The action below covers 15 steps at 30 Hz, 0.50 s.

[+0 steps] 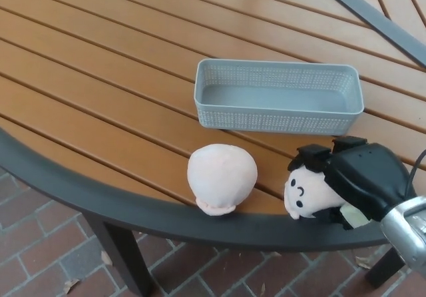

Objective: The robot walks towards a desk kept outside and uses its right hand to pick up two emotional support dumplings one after the other and puts it in a container kept in front of it on the desk

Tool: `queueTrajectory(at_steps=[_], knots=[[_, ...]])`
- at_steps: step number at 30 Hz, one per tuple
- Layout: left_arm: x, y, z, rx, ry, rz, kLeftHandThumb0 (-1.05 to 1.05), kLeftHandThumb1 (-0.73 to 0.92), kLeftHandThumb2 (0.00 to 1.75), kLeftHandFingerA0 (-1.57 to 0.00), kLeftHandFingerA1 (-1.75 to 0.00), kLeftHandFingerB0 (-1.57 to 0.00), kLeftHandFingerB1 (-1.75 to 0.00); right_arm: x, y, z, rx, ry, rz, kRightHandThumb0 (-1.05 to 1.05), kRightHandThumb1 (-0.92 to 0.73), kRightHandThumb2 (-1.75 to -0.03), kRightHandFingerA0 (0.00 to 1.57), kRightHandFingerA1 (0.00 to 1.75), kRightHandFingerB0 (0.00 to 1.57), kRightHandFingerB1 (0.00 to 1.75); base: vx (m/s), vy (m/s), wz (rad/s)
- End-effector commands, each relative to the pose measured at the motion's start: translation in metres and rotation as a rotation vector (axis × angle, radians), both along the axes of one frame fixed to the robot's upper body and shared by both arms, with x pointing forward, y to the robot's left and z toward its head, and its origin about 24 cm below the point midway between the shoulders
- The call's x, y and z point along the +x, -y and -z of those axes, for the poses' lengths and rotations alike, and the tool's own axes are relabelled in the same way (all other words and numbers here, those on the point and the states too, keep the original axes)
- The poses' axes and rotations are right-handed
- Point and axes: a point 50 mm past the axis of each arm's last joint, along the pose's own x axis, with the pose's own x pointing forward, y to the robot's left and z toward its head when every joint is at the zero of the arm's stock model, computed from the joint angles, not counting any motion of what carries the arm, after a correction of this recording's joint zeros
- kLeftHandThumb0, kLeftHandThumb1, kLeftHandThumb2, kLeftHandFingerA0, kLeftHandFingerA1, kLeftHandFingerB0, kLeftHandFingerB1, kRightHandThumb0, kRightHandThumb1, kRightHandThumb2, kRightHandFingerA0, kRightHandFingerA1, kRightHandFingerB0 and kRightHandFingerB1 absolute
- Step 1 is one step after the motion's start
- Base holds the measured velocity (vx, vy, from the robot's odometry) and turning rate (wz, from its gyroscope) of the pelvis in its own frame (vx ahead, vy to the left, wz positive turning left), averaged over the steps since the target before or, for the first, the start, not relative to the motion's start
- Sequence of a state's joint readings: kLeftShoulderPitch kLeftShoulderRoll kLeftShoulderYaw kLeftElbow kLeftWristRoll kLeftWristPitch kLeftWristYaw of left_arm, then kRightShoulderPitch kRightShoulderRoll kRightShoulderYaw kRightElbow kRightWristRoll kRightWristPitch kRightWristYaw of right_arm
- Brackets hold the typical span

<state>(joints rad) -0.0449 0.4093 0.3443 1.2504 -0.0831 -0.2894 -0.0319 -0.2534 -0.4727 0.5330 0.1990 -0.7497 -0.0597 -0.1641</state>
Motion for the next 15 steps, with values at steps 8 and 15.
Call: queueTrajectory(at_steps=[8, 15], knots=[[0.0, -0.006, -0.006, 0.03, 0.037, -0.01, -0.19, -0.15, 0.83, -1.31, -1.21, -1.31, -1.19, -0.001, -0.023, -0.116, 0.432, 0.586, -0.223, -0.18, -0.68, -0.9, 0.93, 1.61, 0.82, 1.22, 0.0, 0.0, 0.0], [-0.003, -0.006, -0.006, 0.03, 0.033, -0.007, -0.2, -0.17, 0.82, -1.32, -1.22, -1.33, -1.2, 0.019, -0.018, -0.183, 0.434, 0.702, -0.182, -0.16, -0.54, -1.06, 1.07, 1.45, 0.93, 1.11, 0.0, 0.0, 0.0]])
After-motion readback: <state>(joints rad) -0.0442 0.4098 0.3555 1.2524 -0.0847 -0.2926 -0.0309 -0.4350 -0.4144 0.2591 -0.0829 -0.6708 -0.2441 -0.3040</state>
